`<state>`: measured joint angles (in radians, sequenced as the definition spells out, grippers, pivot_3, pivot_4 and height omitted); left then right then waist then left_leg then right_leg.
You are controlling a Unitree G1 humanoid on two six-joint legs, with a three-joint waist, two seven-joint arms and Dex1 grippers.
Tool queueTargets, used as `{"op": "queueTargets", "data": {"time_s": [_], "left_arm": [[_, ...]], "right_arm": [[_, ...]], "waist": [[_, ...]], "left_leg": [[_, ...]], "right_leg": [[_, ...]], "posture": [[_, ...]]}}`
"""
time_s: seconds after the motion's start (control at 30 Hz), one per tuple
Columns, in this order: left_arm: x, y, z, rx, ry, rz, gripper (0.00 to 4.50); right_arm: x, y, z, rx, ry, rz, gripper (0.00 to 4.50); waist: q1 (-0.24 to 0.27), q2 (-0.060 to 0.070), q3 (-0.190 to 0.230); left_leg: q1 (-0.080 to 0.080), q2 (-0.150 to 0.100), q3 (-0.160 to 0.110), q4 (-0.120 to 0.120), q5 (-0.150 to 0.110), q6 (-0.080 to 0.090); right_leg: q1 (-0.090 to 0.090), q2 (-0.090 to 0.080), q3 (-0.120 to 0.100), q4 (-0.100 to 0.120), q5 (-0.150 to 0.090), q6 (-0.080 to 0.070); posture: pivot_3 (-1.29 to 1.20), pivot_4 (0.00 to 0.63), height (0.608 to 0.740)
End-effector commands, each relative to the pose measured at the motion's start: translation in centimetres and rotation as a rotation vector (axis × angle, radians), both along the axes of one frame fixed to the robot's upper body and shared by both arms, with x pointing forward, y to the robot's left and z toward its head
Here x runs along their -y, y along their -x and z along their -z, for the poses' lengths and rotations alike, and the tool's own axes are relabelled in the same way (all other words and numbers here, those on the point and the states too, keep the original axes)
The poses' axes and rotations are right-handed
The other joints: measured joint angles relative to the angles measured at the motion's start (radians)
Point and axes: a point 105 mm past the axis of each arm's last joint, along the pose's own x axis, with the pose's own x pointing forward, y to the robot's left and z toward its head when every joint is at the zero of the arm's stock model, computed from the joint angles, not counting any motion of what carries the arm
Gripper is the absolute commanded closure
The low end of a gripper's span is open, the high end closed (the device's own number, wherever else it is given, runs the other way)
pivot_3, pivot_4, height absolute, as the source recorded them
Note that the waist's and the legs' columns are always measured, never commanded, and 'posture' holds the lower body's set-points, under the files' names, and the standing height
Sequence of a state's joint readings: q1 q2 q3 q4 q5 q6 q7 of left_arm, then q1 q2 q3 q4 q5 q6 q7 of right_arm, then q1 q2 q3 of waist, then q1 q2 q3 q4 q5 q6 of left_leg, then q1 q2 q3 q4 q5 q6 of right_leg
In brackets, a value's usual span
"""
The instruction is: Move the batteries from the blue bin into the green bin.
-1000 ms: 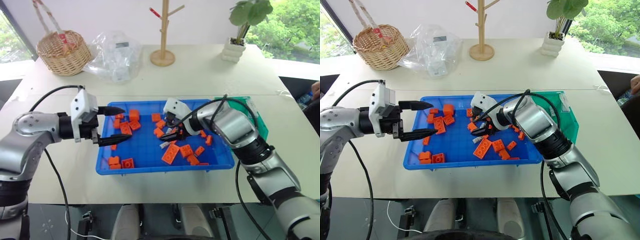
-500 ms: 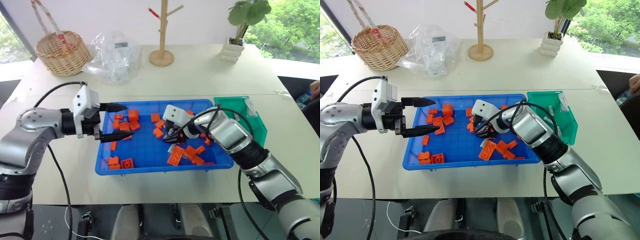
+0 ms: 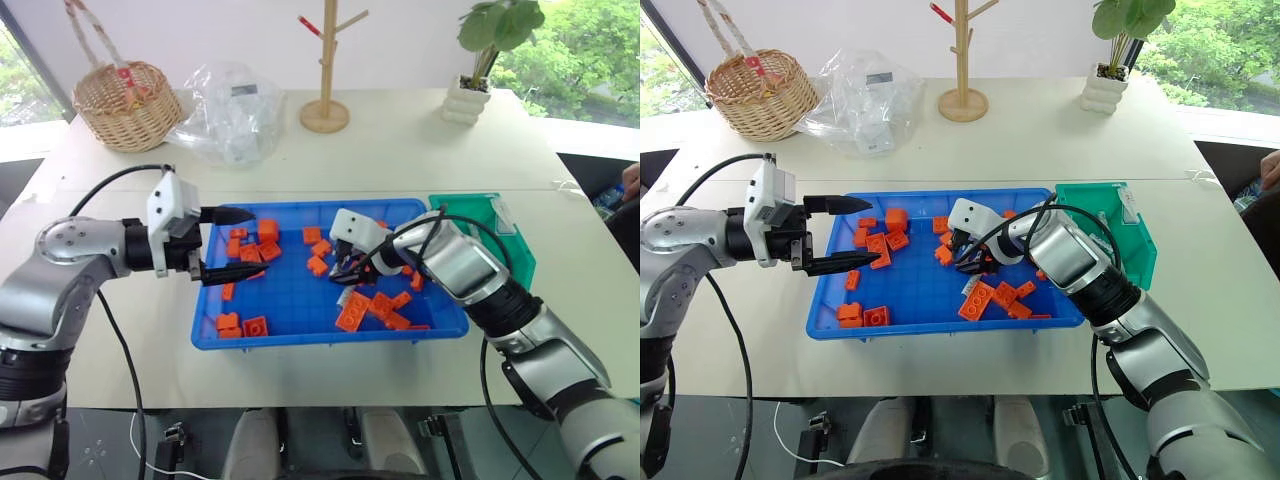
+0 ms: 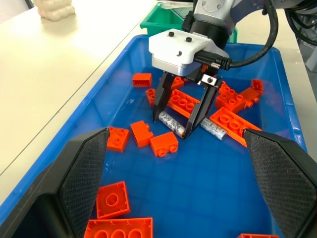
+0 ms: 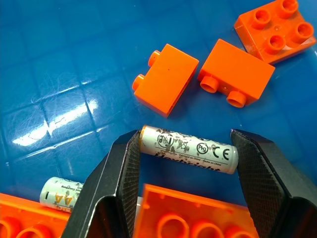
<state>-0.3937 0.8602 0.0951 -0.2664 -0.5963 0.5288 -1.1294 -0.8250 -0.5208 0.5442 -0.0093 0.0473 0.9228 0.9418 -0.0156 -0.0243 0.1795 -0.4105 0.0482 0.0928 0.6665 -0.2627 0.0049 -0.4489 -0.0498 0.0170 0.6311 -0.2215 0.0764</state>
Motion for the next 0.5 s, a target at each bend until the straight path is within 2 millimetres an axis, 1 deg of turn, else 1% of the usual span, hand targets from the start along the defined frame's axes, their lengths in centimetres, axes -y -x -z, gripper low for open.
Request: {"op": "queueTargets", "data": {"time_s": [0.03,0.13,0.23,0.3,0.33,0.4,0.5], "left_arm": [[0.0,-0.1,-0.6,0.039,-0.006,0.006,0.00],[0.1,-0.1,-0.5,0.038,-0.006,0.011,0.00],[0.3,-0.1,-0.5,0.038,-0.005,0.021,0.00],[0.3,-0.1,-0.5,0.036,-0.006,0.024,0.00],[0.3,-0.2,-0.4,0.035,-0.006,0.025,0.00],[0.3,-0.1,-0.3,0.033,-0.007,0.026,0.00],[0.3,-0.1,-0.2,0.026,-0.008,0.029,0.00]], "right_arm": [[-0.7,0.5,-1.4,0.000,-0.062,-0.012,2.30],[-0.8,0.8,-2.9,0.013,-0.097,-0.019,2.30],[-0.1,0.9,-6.4,0.053,-0.192,0.012,2.30],[1.8,1.0,-8.9,0.067,-0.263,0.076,2.30],[3.2,0.9,-9.8,0.080,-0.278,0.119,2.30],[5.0,1.0,-10.6,0.097,-0.283,0.174,2.30],[9.7,0.9,-10.9,0.132,-0.237,0.299,2.30]], "waist": [[0.000,0.000,0.000],[0.000,0.000,0.000],[0.001,0.000,0.000],[0.004,0.000,0.000],[0.006,0.000,0.000],[0.008,0.000,0.000],[0.005,0.000,0.000]], "left_leg": [[0.000,0.000,0.000,0.000,0.000,0.000],[0.000,0.000,0.000,0.000,0.000,0.000],[0.000,0.000,0.000,0.000,0.000,0.000],[0.000,0.000,0.000,0.000,0.000,0.000],[0.000,0.000,0.000,0.000,0.000,0.000],[-0.001,0.000,0.000,0.000,0.000,0.000],[0.000,0.000,0.000,0.000,0.000,0.000]], "right_leg": [[0.000,0.000,0.000,0.000,0.000,0.000],[0.000,0.000,0.000,0.000,0.000,0.000],[0.000,0.000,0.000,0.000,0.000,0.000],[0.000,0.000,0.000,0.000,0.001,0.002],[0.000,0.000,0.000,0.000,0.001,0.002],[0.000,-0.001,0.000,-0.001,0.001,0.001],[0.001,-0.001,0.000,-0.002,0.000,-0.001]], "posture": [[0.00,0.150,0.736],[0.00,0.150,0.736],[0.00,0.150,0.736],[0.00,0.150,0.736],[0.00,0.150,0.736],[0.00,0.150,0.736],[0.00,0.150,0.736]]}}
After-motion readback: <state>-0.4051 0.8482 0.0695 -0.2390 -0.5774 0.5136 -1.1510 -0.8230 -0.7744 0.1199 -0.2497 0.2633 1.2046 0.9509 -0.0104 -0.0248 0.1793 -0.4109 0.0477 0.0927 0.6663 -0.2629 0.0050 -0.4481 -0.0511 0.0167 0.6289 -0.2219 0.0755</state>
